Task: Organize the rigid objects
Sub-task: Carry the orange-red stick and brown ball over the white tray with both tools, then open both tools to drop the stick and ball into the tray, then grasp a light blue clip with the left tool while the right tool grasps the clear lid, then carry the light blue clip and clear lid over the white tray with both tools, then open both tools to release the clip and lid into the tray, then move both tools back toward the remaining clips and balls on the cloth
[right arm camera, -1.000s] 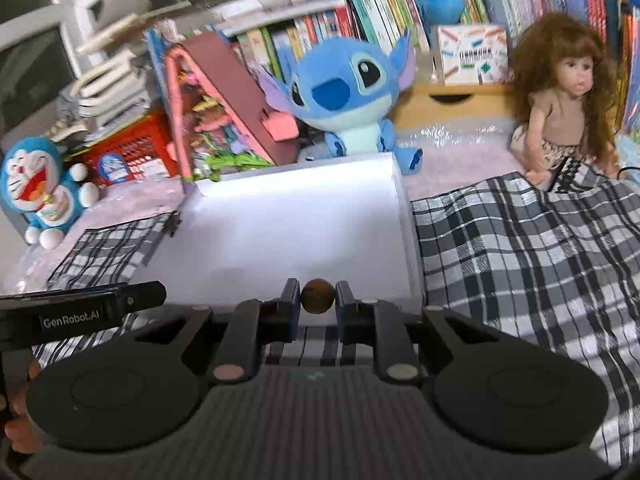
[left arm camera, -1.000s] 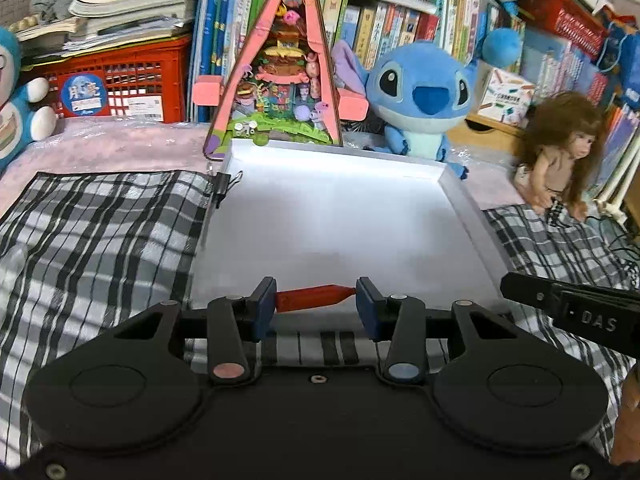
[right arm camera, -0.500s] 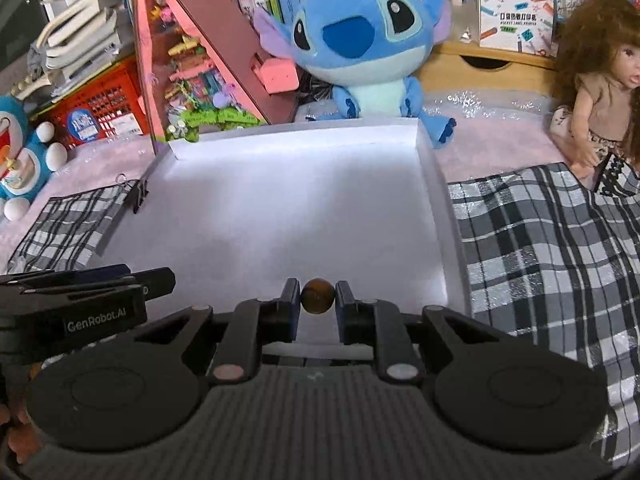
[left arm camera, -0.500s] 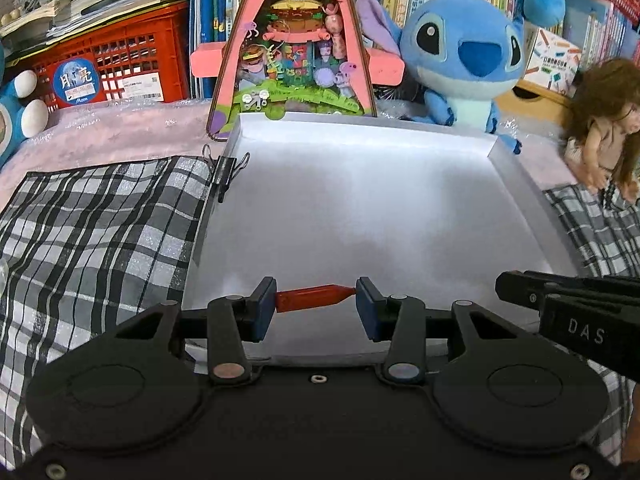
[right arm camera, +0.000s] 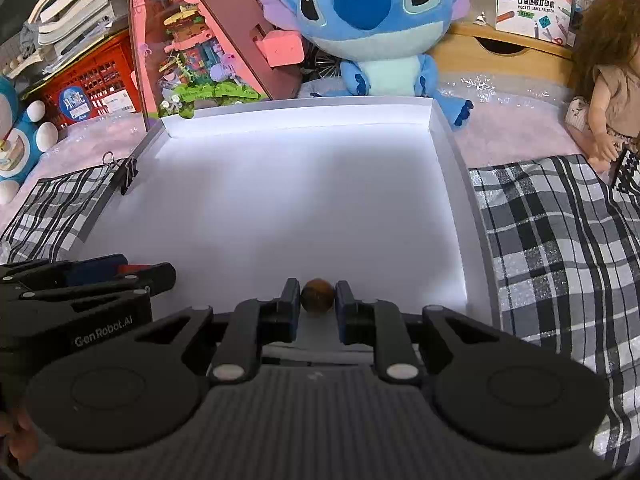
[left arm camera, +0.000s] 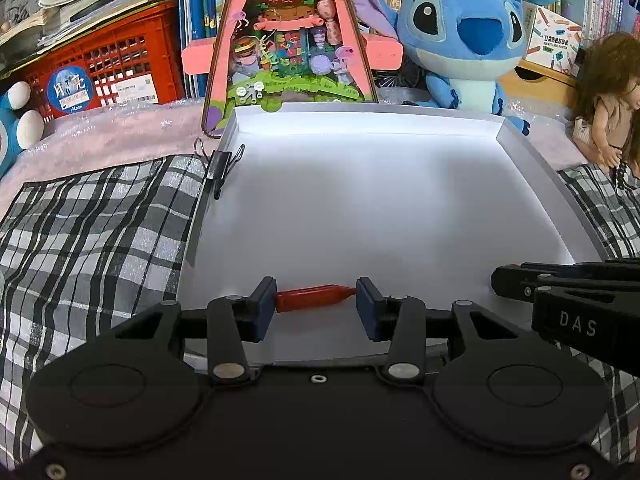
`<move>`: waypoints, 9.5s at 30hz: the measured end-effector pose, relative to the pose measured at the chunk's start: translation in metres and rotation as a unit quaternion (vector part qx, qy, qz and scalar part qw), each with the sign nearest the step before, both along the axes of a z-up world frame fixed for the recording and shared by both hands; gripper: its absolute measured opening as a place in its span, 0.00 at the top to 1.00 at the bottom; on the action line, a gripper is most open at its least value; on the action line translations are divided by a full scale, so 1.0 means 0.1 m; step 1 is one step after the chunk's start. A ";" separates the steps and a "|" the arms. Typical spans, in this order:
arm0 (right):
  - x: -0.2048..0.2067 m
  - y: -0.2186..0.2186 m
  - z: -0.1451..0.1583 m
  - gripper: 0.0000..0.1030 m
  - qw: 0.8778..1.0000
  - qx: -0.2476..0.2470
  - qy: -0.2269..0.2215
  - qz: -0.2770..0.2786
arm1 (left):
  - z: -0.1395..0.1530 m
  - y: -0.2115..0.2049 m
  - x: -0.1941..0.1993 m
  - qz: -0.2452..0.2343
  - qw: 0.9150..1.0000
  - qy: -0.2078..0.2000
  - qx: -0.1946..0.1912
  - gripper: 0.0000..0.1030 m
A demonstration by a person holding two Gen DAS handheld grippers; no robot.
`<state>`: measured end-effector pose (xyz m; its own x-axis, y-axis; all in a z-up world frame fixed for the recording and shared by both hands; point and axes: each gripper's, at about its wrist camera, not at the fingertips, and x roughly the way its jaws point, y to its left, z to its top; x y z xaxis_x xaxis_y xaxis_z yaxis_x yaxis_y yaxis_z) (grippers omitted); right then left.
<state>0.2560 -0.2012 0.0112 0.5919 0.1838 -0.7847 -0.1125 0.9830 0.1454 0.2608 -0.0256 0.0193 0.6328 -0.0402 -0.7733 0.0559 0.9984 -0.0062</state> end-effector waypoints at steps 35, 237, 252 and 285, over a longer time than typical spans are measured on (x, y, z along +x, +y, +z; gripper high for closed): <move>-1.36 -0.24 0.44 0.14 0.984 0.000 -0.164 0.074 | 0.36 0.34 -1.49 -0.047 0.990 -0.123 -0.044 0.08; -0.22 -0.15 0.22 0.26 0.994 0.037 -0.100 0.013 | 0.26 0.23 -0.53 -0.030 0.990 -0.137 -0.002 0.20; -1.03 -0.22 0.37 0.17 0.984 0.007 -0.165 0.064 | 0.21 0.46 -1.27 -0.036 0.990 -0.134 -0.029 0.17; -2.40 -0.32 -0.15 0.13 0.969 -0.065 -0.227 0.076 | -0.22 0.44 -2.32 -0.113 0.982 -0.152 -0.005 0.18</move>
